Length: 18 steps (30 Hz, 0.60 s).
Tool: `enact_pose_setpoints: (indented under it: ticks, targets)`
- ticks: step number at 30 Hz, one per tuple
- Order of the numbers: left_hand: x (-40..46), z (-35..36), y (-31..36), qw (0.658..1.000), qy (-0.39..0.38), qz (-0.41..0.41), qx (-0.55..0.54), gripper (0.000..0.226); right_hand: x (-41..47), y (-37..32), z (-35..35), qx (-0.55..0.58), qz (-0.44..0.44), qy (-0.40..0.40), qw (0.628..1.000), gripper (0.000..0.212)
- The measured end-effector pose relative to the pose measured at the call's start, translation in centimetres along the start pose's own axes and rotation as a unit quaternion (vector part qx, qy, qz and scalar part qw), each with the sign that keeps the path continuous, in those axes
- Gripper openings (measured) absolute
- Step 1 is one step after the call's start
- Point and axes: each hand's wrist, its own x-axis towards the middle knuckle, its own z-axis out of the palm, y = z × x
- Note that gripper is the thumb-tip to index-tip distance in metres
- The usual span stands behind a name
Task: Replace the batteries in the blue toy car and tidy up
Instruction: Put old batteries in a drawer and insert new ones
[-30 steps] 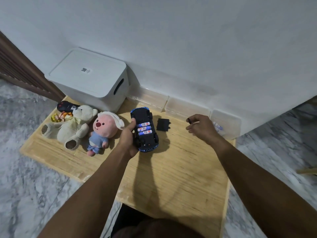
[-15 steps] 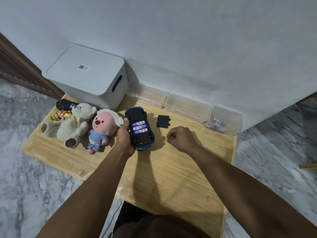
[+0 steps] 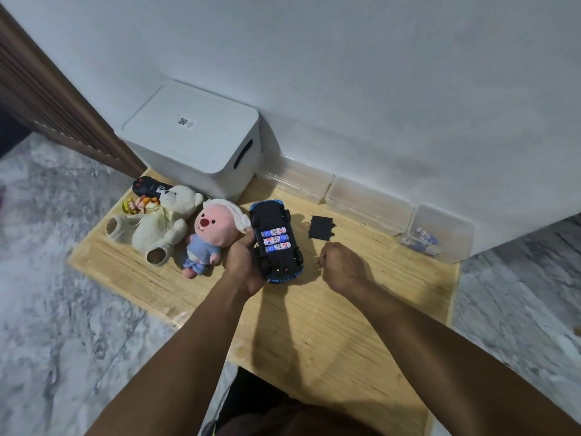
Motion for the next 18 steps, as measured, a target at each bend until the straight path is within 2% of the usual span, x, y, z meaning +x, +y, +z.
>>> enact_pose_setpoints:
  ticks: [3,6,12,18]
  targets:
    - [-0.2,0.1,0.2,1.000,-0.012,-0.001,0.007,0.050,0.7,-0.3,-0.7,0.110,0.062,0.034,0.991,0.014]
    - [-0.3,0.4,0.2,1.000,-0.011,-0.003,0.007,0.050,1.4,-0.3,-1.9,0.165,0.065,0.044,0.983,0.018]
    - [-0.2,0.7,0.1,1.000,0.002,-0.014,-0.007,0.049,1.2,0.2,-1.3,0.069,0.064,-0.001,0.996,0.019]
    - [-0.3,0.4,0.4,0.999,-0.007,-0.021,-0.026,0.047,1.7,0.8,-1.9,0.090,0.059,-0.009,0.994,0.015]
